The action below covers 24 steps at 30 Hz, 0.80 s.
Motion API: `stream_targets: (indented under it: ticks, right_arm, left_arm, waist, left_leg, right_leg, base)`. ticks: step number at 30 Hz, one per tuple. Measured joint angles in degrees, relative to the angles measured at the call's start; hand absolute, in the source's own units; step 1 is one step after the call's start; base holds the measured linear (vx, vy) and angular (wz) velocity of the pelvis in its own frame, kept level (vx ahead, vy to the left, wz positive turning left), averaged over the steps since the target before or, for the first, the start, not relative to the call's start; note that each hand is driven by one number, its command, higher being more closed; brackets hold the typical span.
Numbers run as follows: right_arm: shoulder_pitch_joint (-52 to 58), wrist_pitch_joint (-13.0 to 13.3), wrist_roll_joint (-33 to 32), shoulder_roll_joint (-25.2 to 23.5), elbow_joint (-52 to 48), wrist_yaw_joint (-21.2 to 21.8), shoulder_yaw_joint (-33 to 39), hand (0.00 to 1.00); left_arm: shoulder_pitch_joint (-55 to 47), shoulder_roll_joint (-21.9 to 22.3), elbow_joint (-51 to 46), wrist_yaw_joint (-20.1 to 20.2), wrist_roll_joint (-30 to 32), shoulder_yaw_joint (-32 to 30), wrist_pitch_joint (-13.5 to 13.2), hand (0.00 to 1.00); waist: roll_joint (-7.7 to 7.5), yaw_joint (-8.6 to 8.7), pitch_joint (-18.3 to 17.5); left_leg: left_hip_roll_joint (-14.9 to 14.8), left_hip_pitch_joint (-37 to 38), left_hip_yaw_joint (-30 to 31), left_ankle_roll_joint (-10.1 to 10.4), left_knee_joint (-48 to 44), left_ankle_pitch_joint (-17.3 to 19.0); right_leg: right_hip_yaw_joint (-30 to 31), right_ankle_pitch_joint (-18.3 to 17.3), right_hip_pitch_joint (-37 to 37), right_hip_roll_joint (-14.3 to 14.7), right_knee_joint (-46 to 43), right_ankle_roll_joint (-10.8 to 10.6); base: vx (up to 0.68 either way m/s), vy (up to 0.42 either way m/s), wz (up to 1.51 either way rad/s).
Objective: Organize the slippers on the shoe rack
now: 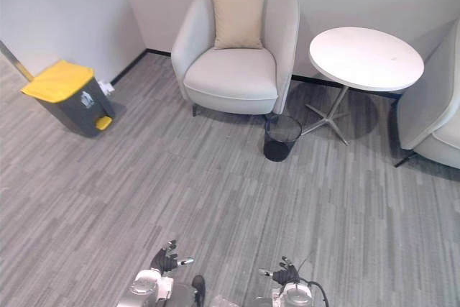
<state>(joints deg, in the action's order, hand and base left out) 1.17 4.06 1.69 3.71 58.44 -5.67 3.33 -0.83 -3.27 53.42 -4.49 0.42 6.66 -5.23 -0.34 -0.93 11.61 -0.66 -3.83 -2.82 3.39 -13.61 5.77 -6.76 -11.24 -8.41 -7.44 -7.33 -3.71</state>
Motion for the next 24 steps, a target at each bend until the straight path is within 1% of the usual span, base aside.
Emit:
stream_targets:
  ticks: [1,4,6,7,8,9,11,13,14,15,17,24]
  right_arm:
    - [0.1,0.0,0.1,-0.3,0.0,0.0,0.1,0.00]
    - [-0.1,0.1,0.1,-1.0,0.0,0.0,0.0,0.00]
    - [-0.4,0.1,0.1,-1.0,0.0,0.0,0.0,0.00]
    - [-0.3,0.0,0.1,-0.8,0.1,0.0,0.1,0.00]
    - [-0.2,0.1,-0.1,-0.8,0.5,0.0,0.3,0.00]
    - [-0.2,0.1,-0.1,-0.9,0.5,0.0,0.6,0.00]
    - [-0.2,0.1,0.0,-0.9,0.9,0.0,1.0,0.00]
    - [0.2,0.0,0.1,-0.8,1.4,0.1,1.1,0.00]
    - [0.2,-0.1,0.1,-0.8,1.8,0.1,1.1,0.00]
    - [0.1,-0.1,0.1,-0.6,2.4,0.1,1.4,0.00]
    - [0.1,-0.1,-0.1,-0.7,2.7,0.1,3.2,0.00]
    - [0.3,-0.2,-0.7,-0.9,3.4,0.1,6.1,0.00]
  left_arm:
    - [-0.1,-0.4,0.2,-0.1,-0.2,-0.1,0.0,0.00]
    - [-0.3,-0.5,0.9,-0.3,-0.7,-1.2,-0.1,0.00]
    - [-0.2,-0.5,1.5,-0.3,-1.0,-1.2,-0.2,0.00]
    - [0.1,-0.5,2.4,-0.3,-1.2,-1.2,-0.2,0.00]
    - [0.1,-0.5,2.6,-0.3,-1.3,-1.2,-0.2,0.00]
    - [0.2,-0.5,2.7,-0.2,-1.3,-1.2,-0.3,0.00]
    - [0.3,-0.1,2.9,-0.3,-1.7,-1.2,-0.3,0.00]
    - [0.3,-0.1,3.4,-0.3,-1.7,-1.2,-0.3,0.00]
    - [0.3,-0.1,3.4,-0.3,-1.7,-1.3,-0.3,0.00]
    - [0.2,-0.1,3.8,-0.4,-1.7,-1.3,-0.3,0.00]
    - [0.2,-0.2,4.7,-0.4,-1.8,-1.3,-0.3,0.00]
    - [0.1,-0.3,4.8,-0.3,-2.6,-1.3,-0.4,0.00]
  waist:
    - [-0.56,-0.12,-0.3]
    - [-0.73,-0.63,-0.6]
    - [-0.43,-0.59,-0.6]
    - [-0.38,-0.19,-0.6]
    - [-0.64,0.30,-0.7]
    - [-0.82,0.41,-0.8]
    - [-0.94,0.52,-0.9]
    - [-1.53,0.52,-2.0]
    - [-1.49,0.29,-2.3]
    - [-1.10,0.07,-2.7]
    - [-0.67,0.44,-2.9]
    - [-0.62,0.42,-3.3]
  left_leg:
    - [0.2,1.4,-1.4,-0.4,1.6,-0.2]
    - [-0.3,4.7,-4.8,-0.5,4.6,-0.3]
    - [-0.8,5.6,-6.1,-0.5,5.5,-0.3]
    - [-1.6,5.9,-6.0,-0.5,5.6,-0.3]
    - [-2.0,6.0,-6.0,-0.5,5.6,-0.3]
    - [-2.0,6.0,-6.0,-0.5,5.6,-0.3]
    - [-1.7,6.0,-6.1,-0.5,5.6,-0.3]
    - [-0.8,6.1,-7.0,-1.0,7.4,-1.2]
    - [-0.7,6.1,-7.5,-1.1,7.9,-1.5]
    - [-0.6,6.3,-8.1,-1.1,9.0,-2.2]
    - [-0.6,6.5,-8.3,-1.1,10.4,-3.3]
    - [-0.7,8.3,-7.4,-0.9,13.7,-5.6]
  right_leg:
    - [1.2,0.2,0.0,-0.4,0.3,-0.2]
    - [4.2,0.5,0.6,-0.5,-1.0,-0.4]
    - [4.0,0.6,2.9,-0.1,-4.7,-0.6]
    - [2.6,0.6,4.7,0.2,-8.3,-0.6]
    - [0.7,0.6,5.7,-0.1,-10.4,-0.6]
    - [0.3,0.6,5.9,-0.3,-10.6,-0.6]
    - [-0.6,0.6,5.9,-0.7,-10.1,-0.6]
    - [-0.6,1.0,3.9,-1.0,-3.8,-1.2]
    - [-0.7,1.3,3.4,-1.1,-2.2,-1.1]
    - [-0.7,2.9,2.3,-0.9,1.4,-1.2]
    - [-0.7,4.7,1.5,-0.5,4.3,-1.1]
    - [-1.2,5.1,0.8,0.0,4.8,-1.2]
  base:
    - [0.09,0.068,-0.46]
    - [0.06,0.026,-0.61]
    - [0.02,-0.009,-0.52]
    - [-0.01,-0.037,-0.15]
    - [-0.01,-0.041,-0.10]
    - [-0.01,-0.035,-0.04]
    - [-0.01,0.000,-0.07]
    - [-0.01,0.010,-0.14]
    - [0.00,0.004,-0.23]
    - [-0.01,0.007,-0.20]
    - [-0.04,0.009,-0.10]
    - [-0.04,-0.019,0.04]
